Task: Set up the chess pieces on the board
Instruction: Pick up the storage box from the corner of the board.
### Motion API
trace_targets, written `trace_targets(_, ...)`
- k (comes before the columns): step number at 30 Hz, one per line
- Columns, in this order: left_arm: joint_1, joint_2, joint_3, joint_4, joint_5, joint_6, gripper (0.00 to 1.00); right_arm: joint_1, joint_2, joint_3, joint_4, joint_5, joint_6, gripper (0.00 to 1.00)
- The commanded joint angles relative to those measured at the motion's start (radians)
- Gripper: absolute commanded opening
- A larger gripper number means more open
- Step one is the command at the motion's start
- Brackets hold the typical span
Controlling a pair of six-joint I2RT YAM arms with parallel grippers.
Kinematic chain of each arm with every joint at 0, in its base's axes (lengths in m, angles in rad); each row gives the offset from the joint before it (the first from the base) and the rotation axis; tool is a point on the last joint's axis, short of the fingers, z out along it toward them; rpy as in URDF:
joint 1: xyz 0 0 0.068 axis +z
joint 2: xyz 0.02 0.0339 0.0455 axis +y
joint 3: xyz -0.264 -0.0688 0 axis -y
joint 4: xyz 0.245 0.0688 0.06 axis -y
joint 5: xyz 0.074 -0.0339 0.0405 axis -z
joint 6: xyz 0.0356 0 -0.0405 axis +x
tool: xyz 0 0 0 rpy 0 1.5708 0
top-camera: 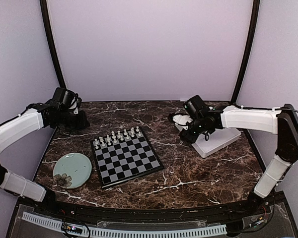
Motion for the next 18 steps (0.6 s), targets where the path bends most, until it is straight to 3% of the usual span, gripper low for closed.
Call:
trace_targets(1, -0.001, -0.022, -0.02, 0.029, 0.033, -0.003, 0.1, -0.112, 0.001, 0.021, -0.032, 0.025, 0.085, 0.62)
trace_targets(5, -0.001, -0.031, -0.024, 0.031, 0.041, -0.009, 0.1, -0.182, 0.05, 0.052, -0.094, -0.066, 0.132, 0.65)
trace_targets(18, -0.002, -0.08, -0.086, 0.042, 0.06, -0.038, 0.1, -0.249, 0.225, 0.178, -0.114, -0.234, 0.157, 0.56)
